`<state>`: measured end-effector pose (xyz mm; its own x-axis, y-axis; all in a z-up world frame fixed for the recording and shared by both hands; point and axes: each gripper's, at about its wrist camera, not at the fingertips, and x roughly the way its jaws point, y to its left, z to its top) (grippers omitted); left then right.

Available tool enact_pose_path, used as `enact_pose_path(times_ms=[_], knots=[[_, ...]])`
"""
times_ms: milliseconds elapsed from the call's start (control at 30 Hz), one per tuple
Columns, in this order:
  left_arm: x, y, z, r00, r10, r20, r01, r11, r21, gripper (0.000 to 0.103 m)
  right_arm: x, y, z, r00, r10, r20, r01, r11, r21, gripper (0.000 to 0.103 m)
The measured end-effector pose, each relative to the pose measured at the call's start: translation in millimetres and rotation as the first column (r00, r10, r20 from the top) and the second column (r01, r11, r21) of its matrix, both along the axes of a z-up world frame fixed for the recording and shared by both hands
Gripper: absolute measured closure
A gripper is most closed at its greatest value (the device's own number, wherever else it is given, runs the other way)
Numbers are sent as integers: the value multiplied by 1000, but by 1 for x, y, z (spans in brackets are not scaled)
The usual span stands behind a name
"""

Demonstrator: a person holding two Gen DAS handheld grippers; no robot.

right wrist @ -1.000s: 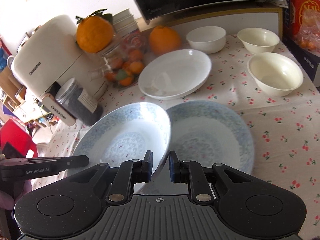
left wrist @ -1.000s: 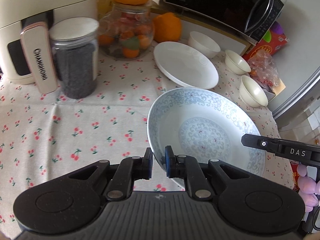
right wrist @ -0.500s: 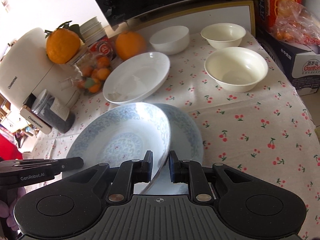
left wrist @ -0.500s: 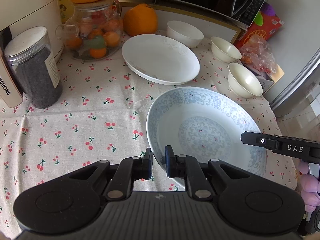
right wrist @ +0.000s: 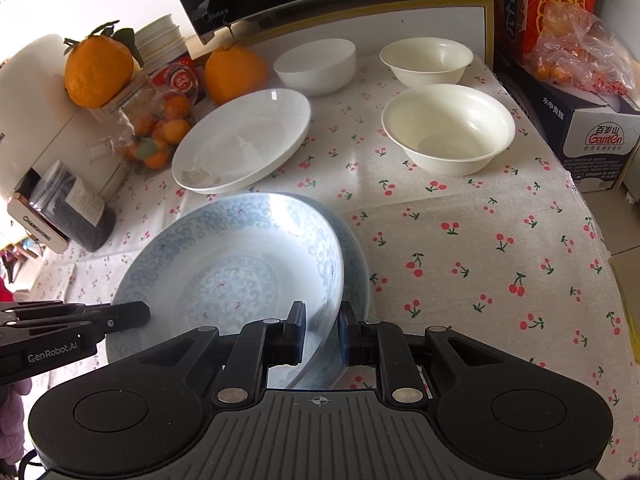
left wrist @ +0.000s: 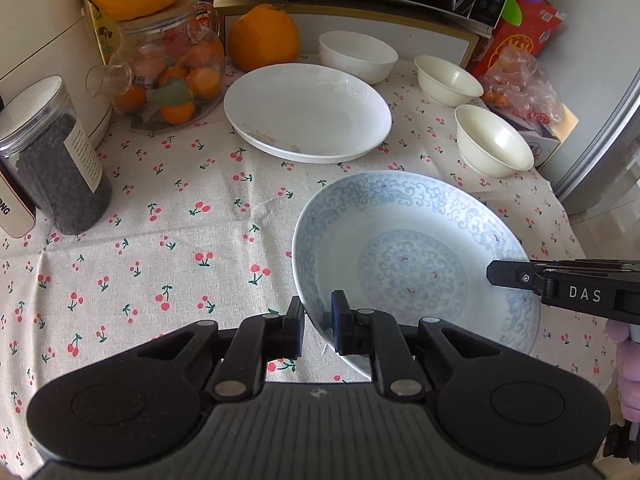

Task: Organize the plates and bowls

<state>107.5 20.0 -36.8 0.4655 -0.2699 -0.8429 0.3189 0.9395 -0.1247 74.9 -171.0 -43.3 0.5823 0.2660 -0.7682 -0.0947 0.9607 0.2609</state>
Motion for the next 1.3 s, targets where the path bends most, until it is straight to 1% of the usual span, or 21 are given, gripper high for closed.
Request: enact_pose_path(times_ms=[100,633,867,1200,1300], knots=[[0,-4,-1,1000,1,7,-1,1000,21,90,0,0,0,1000,3,4,-3,1000,-11,86],[-1,-9,-1,1000,15,24,-17,998,66,89,-2,6,5,1000,19,12,-18,997,-70,86],[-1,-13,-2,999,13,31,-16,996,89,89,-2,6,8,1000,21,10,-20,997,-79,86],[-1,-17,-3,999,-1,32,-3,993,115,90,-6,16,12,998,58,10,-55,982,-181,85],[-1,-18,-3,999,-6,35,1,992,124,90,-6,17,12,998,63,7,-61,978,-197,85]])
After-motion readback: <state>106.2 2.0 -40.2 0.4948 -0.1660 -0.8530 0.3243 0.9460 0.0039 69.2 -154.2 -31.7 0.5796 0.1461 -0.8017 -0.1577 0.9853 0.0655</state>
